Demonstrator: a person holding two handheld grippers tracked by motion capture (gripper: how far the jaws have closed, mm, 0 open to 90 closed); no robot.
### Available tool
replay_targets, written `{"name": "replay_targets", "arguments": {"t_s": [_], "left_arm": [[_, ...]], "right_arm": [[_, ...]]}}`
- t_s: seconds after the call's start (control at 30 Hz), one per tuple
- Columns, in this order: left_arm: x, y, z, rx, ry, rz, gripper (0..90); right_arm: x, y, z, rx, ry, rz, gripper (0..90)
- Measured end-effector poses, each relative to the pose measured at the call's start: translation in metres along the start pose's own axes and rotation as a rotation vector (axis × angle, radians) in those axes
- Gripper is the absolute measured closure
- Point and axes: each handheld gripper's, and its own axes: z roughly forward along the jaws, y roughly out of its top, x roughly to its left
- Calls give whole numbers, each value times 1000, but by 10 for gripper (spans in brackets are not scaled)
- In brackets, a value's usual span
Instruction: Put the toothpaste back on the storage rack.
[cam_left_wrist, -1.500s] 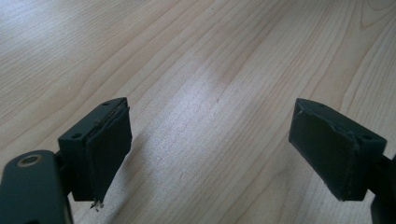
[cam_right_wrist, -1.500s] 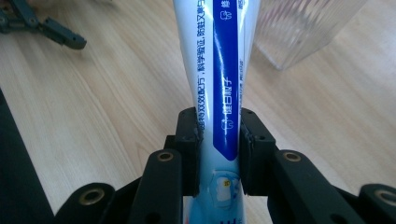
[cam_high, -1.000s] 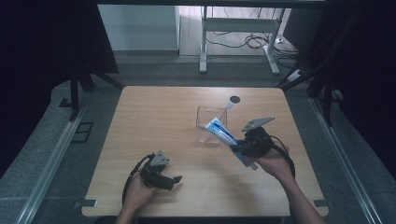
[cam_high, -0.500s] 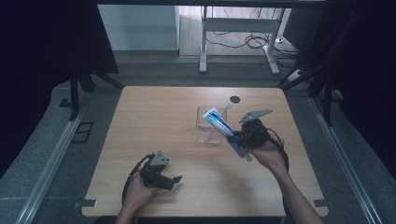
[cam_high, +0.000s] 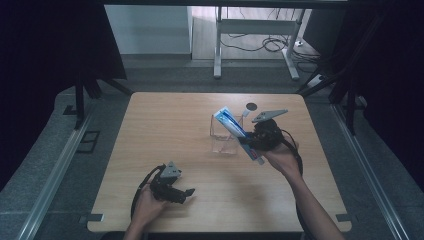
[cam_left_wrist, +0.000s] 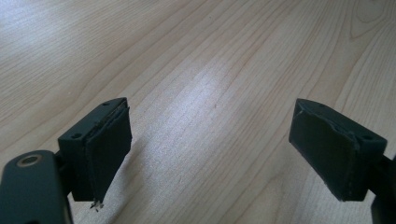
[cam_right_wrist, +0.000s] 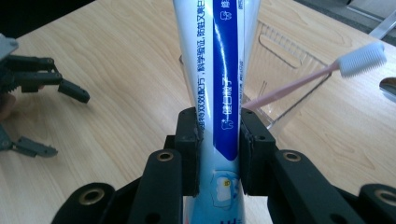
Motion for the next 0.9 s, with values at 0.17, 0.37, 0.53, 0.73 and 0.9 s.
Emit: {"name": "replay_targets", "arguments": {"t_s": [0.17, 0.37, 0.53, 0.73, 0.9], "left_arm": [[0, 0, 0, -5, -4, -2, 131], [0, 0, 0, -8, -5, -6, 131], [0, 0, 1, -5, -8, -3, 131], [1, -1, 1, -4, -9, -1, 131], [1, -1, 1, -3, -10, 1, 131]], "right_arm": [[-2, 5, 5, -12, 2, 8, 729], [-4, 9, 9, -30, 3, 20, 729], [-6, 19, 12, -47, -3, 19, 729], [-8, 27, 16, -63, 1, 27, 729], [-10, 34, 20, -72, -4, 27, 729]]}}
